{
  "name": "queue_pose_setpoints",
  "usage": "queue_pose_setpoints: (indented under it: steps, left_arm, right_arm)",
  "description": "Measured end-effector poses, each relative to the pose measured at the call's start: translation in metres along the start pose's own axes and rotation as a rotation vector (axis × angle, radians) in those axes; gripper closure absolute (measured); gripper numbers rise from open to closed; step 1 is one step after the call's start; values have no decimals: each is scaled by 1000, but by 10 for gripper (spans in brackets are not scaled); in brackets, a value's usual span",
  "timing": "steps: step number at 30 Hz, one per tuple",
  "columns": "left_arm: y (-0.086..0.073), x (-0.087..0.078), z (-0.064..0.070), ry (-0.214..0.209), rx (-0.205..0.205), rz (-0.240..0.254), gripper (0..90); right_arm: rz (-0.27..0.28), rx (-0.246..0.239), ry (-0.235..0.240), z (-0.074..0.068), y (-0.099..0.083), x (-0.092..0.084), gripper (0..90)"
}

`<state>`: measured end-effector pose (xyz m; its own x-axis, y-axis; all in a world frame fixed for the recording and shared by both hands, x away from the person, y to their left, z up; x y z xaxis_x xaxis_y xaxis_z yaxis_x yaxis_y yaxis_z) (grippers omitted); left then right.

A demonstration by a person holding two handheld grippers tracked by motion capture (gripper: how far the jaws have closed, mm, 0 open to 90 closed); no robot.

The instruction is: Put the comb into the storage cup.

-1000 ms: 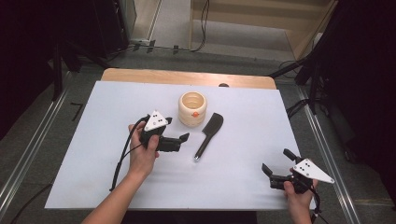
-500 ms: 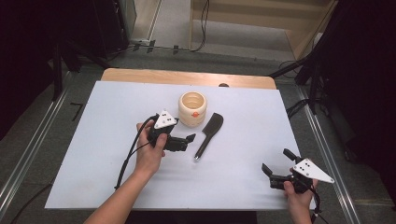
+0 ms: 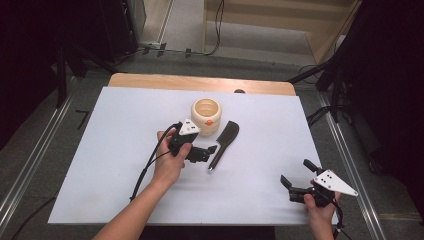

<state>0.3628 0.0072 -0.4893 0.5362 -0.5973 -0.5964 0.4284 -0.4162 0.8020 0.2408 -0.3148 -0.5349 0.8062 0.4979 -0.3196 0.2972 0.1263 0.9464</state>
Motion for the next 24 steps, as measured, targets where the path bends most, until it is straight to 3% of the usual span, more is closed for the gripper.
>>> queue_pose_setpoints:
  steps: [4,11,16,24]
  left_arm:
    - [-1,7,3,8,-2,-35,166]
    - [-5,19,10,61,36,-112,197]
    - [-8,26,13,26,9,-158,224]
    - [-8,36,20,53,11,-218,361]
  right_arm:
    - [0,0,0,0,0,0,0]
    - [-1,0,-1,0,0,0,0]
    - [-2,4,-2,0,0,0,0]
    - [-2,5,-1,0,0,0,0]
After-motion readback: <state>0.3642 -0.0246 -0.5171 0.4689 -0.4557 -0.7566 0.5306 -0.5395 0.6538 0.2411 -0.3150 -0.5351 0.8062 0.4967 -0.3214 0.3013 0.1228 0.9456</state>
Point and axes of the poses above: each handheld gripper's, and its own axes: x roughly forward along the jaws, y roughly out of its top, z roughly to its right, the point moved 6 cm from there along x, roughly forward along the jaws, and after that the axes turned 6 degrees about y, right-handed, at the moved point
